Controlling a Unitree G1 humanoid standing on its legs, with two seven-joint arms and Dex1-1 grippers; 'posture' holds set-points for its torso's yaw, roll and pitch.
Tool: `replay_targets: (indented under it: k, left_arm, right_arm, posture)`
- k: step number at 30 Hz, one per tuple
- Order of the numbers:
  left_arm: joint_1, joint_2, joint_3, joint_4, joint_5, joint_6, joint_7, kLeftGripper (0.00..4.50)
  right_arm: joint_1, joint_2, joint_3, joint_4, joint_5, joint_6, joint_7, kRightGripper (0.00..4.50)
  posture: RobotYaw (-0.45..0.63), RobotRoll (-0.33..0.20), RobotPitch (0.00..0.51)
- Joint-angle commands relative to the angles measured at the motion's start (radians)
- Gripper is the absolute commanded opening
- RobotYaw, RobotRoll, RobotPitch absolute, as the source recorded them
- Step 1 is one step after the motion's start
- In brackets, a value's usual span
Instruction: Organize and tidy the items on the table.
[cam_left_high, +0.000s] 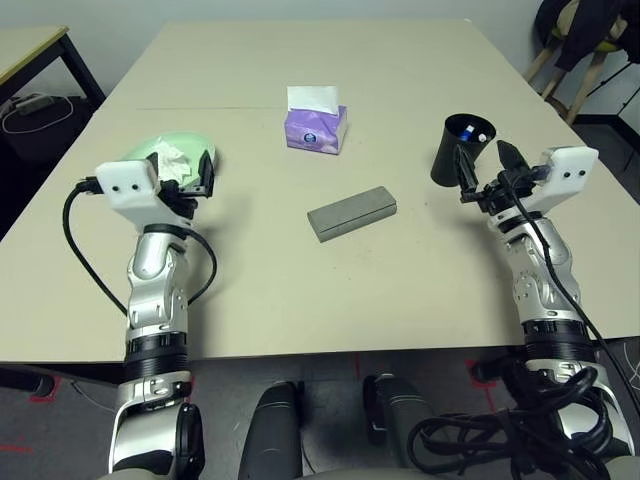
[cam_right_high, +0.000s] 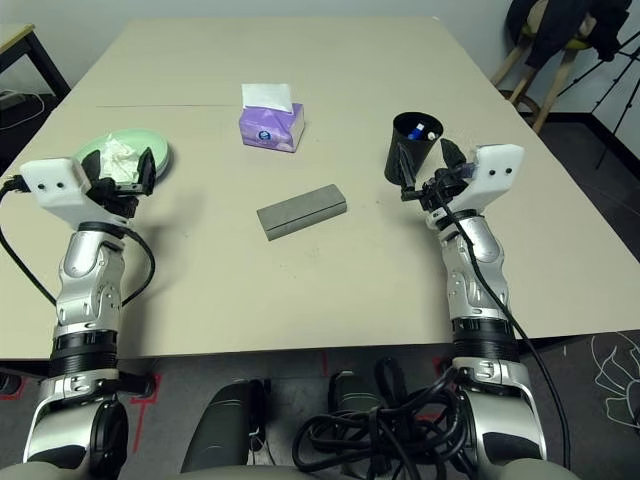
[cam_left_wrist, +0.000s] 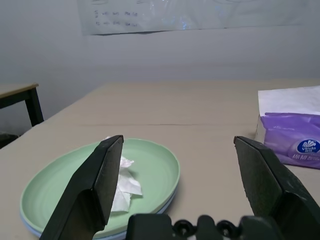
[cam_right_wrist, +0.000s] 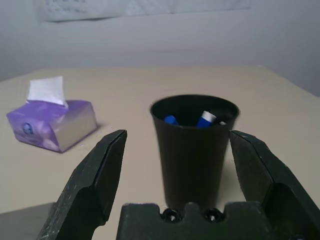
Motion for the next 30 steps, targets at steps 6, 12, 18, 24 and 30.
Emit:
replay_targets:
  k: [6,12,18,24,30]
  left_arm:
    - [0.040,0.044,0.019,0.094,-0.038,0.018,-0.059,4.50]
    - [0.033,0.075,0.015,0.143,-0.047,0.036,-0.097,4.50]
    - [0.032,0.089,0.014,0.162,-0.046,0.048,-0.112,4.50]
    - [0.027,0.091,0.013,0.168,-0.047,0.051,-0.116,4.50]
    - [0.022,0.091,0.013,0.172,-0.047,0.048,-0.117,4.50]
  right_arm:
    - [-0.064,-0.035,-0.011,0.174,-0.011,-0.024,0.005,4.47]
    - [-0.062,-0.027,-0.010,0.233,-0.015,-0.084,0.000,4.47]
    - [-0.057,-0.024,-0.009,0.249,-0.017,-0.106,-0.011,4.47]
    - [-0.061,-0.030,-0.009,0.260,-0.018,-0.114,-0.013,4.47]
    - [-0.067,-0.033,-0.007,0.268,-0.021,-0.114,-0.012,4.47]
  posture:
    - [0.04,0.000,0.091]
    - [0.04,0.000,0.090]
    - [0.03,0.000,0.089]
    - [0.03,0.000,0.088]
    - [0.03,0.000,0.086]
